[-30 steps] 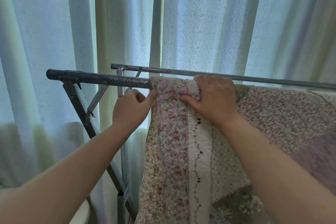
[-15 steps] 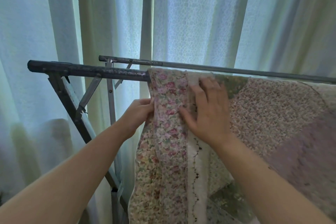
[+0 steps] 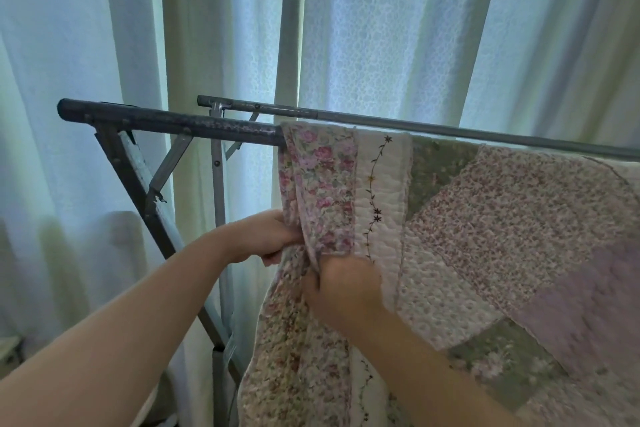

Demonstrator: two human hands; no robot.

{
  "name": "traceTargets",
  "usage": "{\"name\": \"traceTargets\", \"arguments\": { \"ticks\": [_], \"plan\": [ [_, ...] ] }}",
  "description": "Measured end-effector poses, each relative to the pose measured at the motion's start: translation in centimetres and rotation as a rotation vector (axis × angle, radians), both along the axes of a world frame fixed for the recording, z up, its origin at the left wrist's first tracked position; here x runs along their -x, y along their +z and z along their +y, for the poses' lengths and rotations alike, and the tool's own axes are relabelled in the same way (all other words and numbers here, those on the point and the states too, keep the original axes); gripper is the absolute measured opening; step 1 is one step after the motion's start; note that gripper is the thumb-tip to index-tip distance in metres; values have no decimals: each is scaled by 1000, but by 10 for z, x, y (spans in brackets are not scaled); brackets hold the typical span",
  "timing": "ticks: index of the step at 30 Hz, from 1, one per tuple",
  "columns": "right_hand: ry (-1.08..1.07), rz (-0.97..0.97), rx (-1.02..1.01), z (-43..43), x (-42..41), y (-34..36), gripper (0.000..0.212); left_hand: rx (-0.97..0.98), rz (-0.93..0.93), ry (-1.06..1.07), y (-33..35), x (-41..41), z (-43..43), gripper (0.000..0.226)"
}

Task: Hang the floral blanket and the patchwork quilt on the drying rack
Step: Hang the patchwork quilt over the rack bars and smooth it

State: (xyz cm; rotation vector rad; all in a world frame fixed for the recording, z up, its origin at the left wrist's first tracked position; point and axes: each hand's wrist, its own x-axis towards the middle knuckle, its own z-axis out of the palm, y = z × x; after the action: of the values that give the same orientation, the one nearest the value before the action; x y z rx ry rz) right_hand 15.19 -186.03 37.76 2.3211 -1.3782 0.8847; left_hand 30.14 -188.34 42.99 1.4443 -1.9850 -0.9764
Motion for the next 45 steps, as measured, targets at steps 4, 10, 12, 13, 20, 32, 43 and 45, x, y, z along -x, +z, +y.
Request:
{"name": "traceTargets", "arguments": {
  "ticks": [4, 10, 12, 13, 20, 32, 43, 45],
  "plan": [
    [225, -17, -272, -1, 1, -1, 44, -50, -181, 11, -7, -9, -3, 25],
    [455, -322, -447, 3, -19, 20, 27, -219, -3, -105, -46, -8, -10, 21],
    [360, -250, -370, -4, -21, 18, 29, -295, 81, -145, -52, -16, -13, 21],
    [304, -225, -338, -6, -21, 15, 31, -331, 103, -164, -53, -22, -16, 26],
    [168, -174, -67, 7, -32, -10, 23, -297, 427, -102, -48, -37, -22, 25],
    [-42, -108, -64, 3, -45, 7, 34, 219, 447, 10, 9, -36, -9, 29],
    [57, -101, -80, -9, -57, 8, 25, -18, 505, -34, 1, -51, -15, 23],
    [74, -94, -69, -13, -56, 5, 27, -48, 519, -38, 0, -55, -19, 27]
  ]
}}
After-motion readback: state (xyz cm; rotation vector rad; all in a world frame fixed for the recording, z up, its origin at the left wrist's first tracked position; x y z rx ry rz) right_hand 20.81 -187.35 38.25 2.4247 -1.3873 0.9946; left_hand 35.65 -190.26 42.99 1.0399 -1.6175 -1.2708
